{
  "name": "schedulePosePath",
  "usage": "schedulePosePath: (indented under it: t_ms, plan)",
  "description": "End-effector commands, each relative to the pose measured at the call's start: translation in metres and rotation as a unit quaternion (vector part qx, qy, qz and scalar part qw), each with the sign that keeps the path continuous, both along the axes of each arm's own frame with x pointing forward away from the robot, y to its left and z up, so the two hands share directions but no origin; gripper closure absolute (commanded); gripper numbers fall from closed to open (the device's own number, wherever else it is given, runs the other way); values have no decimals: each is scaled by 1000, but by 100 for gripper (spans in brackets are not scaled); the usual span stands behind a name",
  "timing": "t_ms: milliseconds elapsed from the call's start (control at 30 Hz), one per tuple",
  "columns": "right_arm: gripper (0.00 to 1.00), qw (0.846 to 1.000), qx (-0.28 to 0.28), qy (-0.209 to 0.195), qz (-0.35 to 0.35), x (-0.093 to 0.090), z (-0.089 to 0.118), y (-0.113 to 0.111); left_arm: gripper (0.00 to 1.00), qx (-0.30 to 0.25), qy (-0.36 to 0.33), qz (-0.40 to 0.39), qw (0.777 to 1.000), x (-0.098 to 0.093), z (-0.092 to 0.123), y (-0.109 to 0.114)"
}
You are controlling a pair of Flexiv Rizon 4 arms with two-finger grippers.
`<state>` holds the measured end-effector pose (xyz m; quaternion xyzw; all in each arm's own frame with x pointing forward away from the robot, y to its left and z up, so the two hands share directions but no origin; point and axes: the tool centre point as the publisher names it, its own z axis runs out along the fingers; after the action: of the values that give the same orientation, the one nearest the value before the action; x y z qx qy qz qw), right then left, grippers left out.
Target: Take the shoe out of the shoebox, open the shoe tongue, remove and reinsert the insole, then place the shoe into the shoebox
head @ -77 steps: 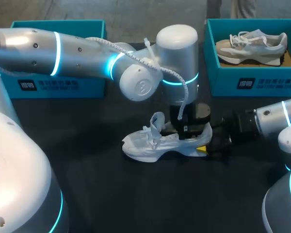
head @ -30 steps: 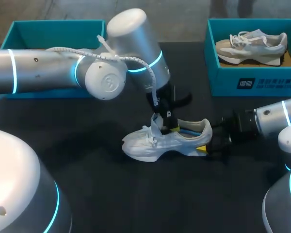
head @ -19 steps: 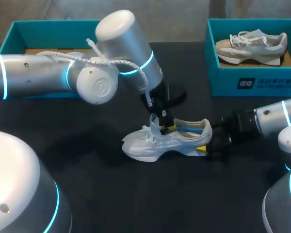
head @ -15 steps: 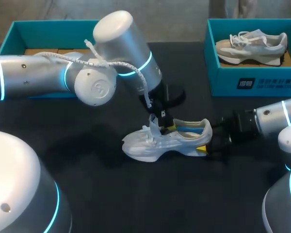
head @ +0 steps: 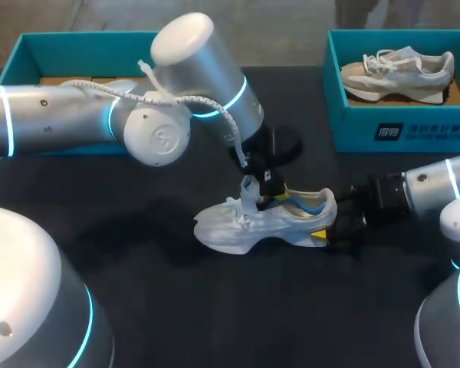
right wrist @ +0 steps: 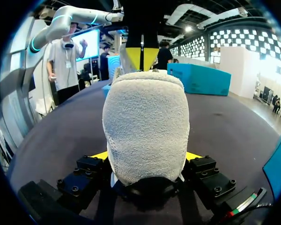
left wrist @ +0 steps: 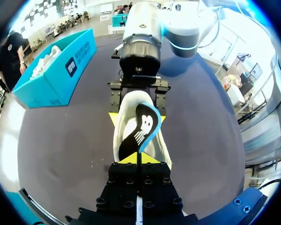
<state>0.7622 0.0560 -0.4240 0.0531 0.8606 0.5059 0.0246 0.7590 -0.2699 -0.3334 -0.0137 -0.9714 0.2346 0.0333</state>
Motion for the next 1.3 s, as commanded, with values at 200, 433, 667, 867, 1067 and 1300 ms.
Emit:
schedulePosePath:
  t_ms: [200,433,667,867,1067,1300]
  plan:
    - [100,1000,-1,0,-1,-1,-2,3,100,-5,1,-12,1000,-1,2,-17]
    - [100,1000,-1,0,-1,-1,-2,3,100,-19,1,-16,1000,2,6,-28]
    - [100,1000,-1,0,-1,-1,-2,3,100,-30,0,-27,999,0,13,-44]
    - [100,1000,-1,0,-1,-1,-2,3,100,-27,4,-31,999,-1,8,-45]
    - [100,1000,-1,0,-1,-1,-2,3,51,-31,4,-25,999,-3,10,-37]
    - [100,1000,-1,0,-1,-1,-2,3,15,-35,-2,-18,999,-6,13,-30]
